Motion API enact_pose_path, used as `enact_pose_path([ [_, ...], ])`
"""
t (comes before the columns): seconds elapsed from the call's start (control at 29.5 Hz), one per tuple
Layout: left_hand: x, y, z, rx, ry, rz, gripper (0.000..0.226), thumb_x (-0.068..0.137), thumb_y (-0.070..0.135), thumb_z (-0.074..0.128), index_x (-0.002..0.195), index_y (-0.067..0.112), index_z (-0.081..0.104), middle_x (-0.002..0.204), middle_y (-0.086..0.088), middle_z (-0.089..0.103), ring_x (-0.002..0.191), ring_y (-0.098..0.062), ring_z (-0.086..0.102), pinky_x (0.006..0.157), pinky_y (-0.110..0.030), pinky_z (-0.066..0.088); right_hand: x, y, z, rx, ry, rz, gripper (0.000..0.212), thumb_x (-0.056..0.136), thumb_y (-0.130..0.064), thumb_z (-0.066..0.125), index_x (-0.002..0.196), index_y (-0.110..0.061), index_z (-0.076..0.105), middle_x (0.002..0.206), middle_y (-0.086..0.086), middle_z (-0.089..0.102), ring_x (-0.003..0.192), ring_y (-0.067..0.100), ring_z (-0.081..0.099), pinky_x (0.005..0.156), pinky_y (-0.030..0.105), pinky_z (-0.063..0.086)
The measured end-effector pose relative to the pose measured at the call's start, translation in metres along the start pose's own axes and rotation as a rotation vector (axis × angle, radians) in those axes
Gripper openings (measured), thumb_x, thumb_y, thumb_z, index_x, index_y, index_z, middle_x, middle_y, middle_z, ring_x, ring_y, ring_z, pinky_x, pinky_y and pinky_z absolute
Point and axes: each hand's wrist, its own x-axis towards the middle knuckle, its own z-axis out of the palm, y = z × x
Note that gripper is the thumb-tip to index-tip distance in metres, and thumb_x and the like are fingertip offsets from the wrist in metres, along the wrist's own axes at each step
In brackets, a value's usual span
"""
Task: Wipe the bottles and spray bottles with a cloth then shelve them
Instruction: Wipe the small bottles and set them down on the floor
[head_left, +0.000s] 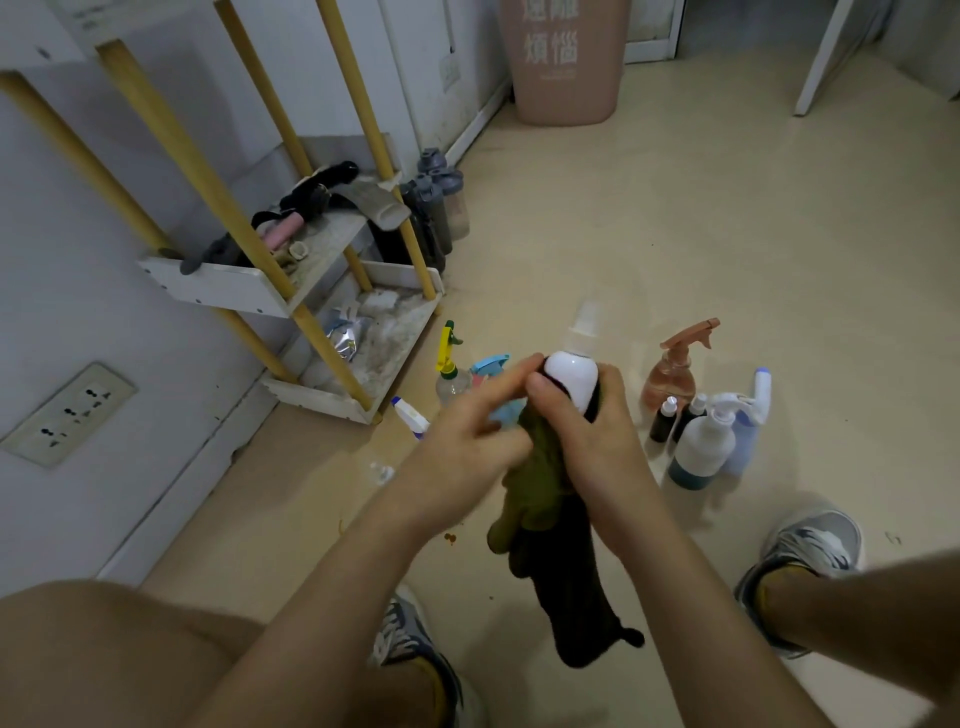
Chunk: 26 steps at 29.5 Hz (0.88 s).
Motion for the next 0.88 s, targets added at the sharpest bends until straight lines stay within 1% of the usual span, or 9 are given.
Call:
enact_pose_path([
  [0.07, 0.004, 0.014, -0.013, -0.003, 0.110, 0.020, 0.034, 0.095, 0.021, 0.061, 0.125, 0.035, 0.057, 0.124, 0.013, 0.064, 0.116, 0.000, 0.059, 0.090, -0.019, 0.049, -0.001, -0.003, -0.002, -0.192, -0.091, -0.102, 0.031, 0.086, -0.046, 0.066, 0.109, -0.029, 0.054, 0.096, -0.002, 0.066, 0.083, 0.011, 0.068, 0.070, 0.031, 0.061],
  [0.14, 0.004, 0.025, -0.018, -0.026, 0.088, 0.027, 0.039, 0.088, 0.037, 0.058, 0.125, 0.026, 0.060, 0.122, 0.006, 0.067, 0.115, -0.004, 0.061, 0.095, -0.023, 0.051, -0.005, -0.008, 0.002, -0.262, -0.213, -0.186, 0.029, 0.088, -0.048, 0.063, 0.110, -0.031, 0.057, 0.095, -0.009, 0.068, 0.086, 0.009, 0.068, 0.075, 0.031, 0.060],
  [0.3, -0.001, 0.031, -0.019, -0.254, 0.103, 0.018, 0.037, 0.086, 0.032, 0.055, 0.110, 0.006, 0.066, 0.110, -0.003, 0.073, 0.109, -0.017, 0.066, 0.093, -0.033, 0.055, -0.012, -0.013, 0.008, -0.362, -0.316, -0.265, 0.054, 0.080, -0.068, 0.050, 0.119, -0.031, 0.056, 0.096, -0.010, 0.069, 0.087, 0.009, 0.068, 0.074, 0.033, 0.059],
  [0.37, 0.000, 0.027, -0.017, -0.368, 0.112, 0.017, 0.035, 0.087, 0.030, 0.055, 0.108, 0.005, 0.068, 0.111, -0.006, 0.072, 0.107, -0.018, 0.065, 0.093, -0.034, 0.055, -0.014, -0.015, 0.007, -0.395, -0.309, -0.287, 0.052, 0.081, -0.068, 0.049, 0.116, -0.031, 0.056, 0.091, -0.008, 0.069, 0.083, 0.012, 0.068, 0.070, 0.039, 0.059],
  [0.51, -0.002, 0.024, -0.021, -0.453, 0.036, 0.030, 0.038, 0.090, 0.031, 0.053, 0.111, 0.002, 0.066, 0.115, -0.008, 0.071, 0.111, -0.022, 0.064, 0.094, -0.035, 0.054, -0.014, -0.017, 0.005, -0.404, -0.320, -0.250, 0.051, 0.074, -0.065, 0.059, 0.114, -0.034, 0.059, 0.093, -0.012, 0.069, 0.086, 0.008, 0.068, 0.076, 0.037, 0.060],
  [0.61, -0.002, 0.031, -0.021, -0.438, 0.182, 0.051, 0.036, 0.087, 0.032, 0.052, 0.105, 0.004, 0.067, 0.105, -0.003, 0.074, 0.104, -0.017, 0.067, 0.087, -0.028, 0.055, -0.010, -0.021, -0.002, -0.550, -0.441, -0.152, 0.052, 0.070, -0.061, 0.073, 0.112, -0.034, 0.059, 0.097, -0.011, 0.068, 0.088, 0.008, 0.066, 0.084, 0.037, 0.058],
  [0.75, 0.006, 0.035, -0.013, -0.563, 0.520, 0.098, 0.023, 0.088, 0.028, 0.060, 0.092, 0.008, 0.070, 0.093, -0.004, 0.072, 0.090, -0.017, 0.067, 0.078, -0.029, 0.057, -0.015, -0.009, 0.013, -0.759, -0.065, -0.398, 0.035, 0.077, -0.051, 0.070, 0.099, -0.033, 0.050, 0.084, -0.015, 0.062, 0.075, 0.008, 0.061, 0.070, 0.038, 0.056],
  [0.81, 0.006, 0.033, -0.010, -0.495, 0.550, 0.089, 0.027, 0.086, 0.033, 0.060, 0.092, 0.009, 0.071, 0.094, -0.004, 0.073, 0.092, -0.018, 0.068, 0.083, -0.032, 0.057, -0.018, -0.007, 0.018, -0.739, -0.032, -0.469, 0.035, 0.079, -0.055, 0.065, 0.101, -0.037, 0.045, 0.086, -0.019, 0.058, 0.077, 0.008, 0.059, 0.070, 0.037, 0.056],
  [0.88, 0.004, 0.030, -0.012, -0.409, 0.448, 0.075, 0.034, 0.084, 0.038, 0.057, 0.096, 0.009, 0.070, 0.100, -0.002, 0.074, 0.098, -0.015, 0.069, 0.087, -0.031, 0.056, -0.016, -0.015, 0.014, -0.684, -0.121, -0.407, 0.044, 0.076, -0.064, 0.060, 0.107, -0.036, 0.048, 0.090, -0.018, 0.060, 0.080, 0.008, 0.061, 0.073, 0.036, 0.057],
])
